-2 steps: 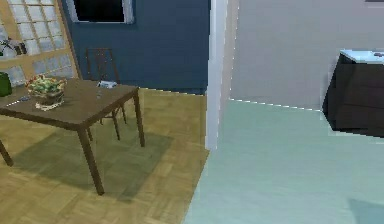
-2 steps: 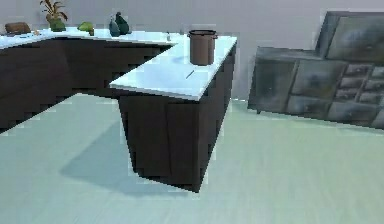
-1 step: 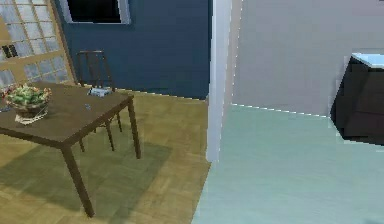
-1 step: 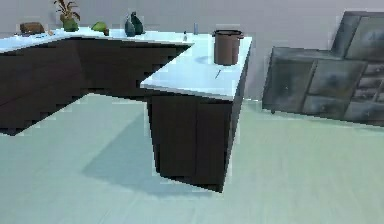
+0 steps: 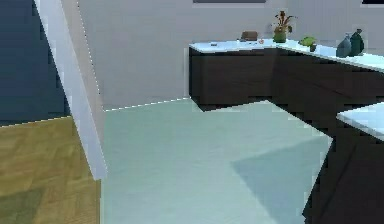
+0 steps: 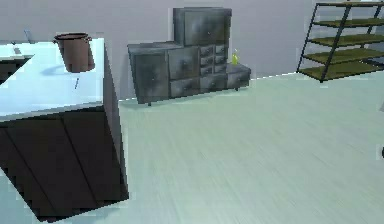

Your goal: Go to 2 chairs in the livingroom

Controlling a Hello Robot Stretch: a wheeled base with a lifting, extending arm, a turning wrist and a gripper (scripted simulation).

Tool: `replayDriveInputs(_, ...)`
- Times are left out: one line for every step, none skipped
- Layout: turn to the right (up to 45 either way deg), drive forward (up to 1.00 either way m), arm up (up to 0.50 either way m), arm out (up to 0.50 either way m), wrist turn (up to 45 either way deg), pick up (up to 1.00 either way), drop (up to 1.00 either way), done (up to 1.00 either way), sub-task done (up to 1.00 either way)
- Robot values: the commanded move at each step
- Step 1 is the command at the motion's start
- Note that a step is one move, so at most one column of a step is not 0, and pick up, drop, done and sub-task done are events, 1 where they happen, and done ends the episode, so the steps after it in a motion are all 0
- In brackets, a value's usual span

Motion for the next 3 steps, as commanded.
replayDriveInputs(0.0, 0.20, 0.00, 0.00, 0.0, 0.00, 0.00, 0.00, 0.00)
replayDriveInputs(-45.0, 0.00, 0.00, 0.00, 0.0, 0.00, 0.00, 0.00, 0.00)
replayDriveInputs(-6.0, 0.00, 0.00, 0.00, 0.0, 0.00, 0.00, 0.00, 0.00)
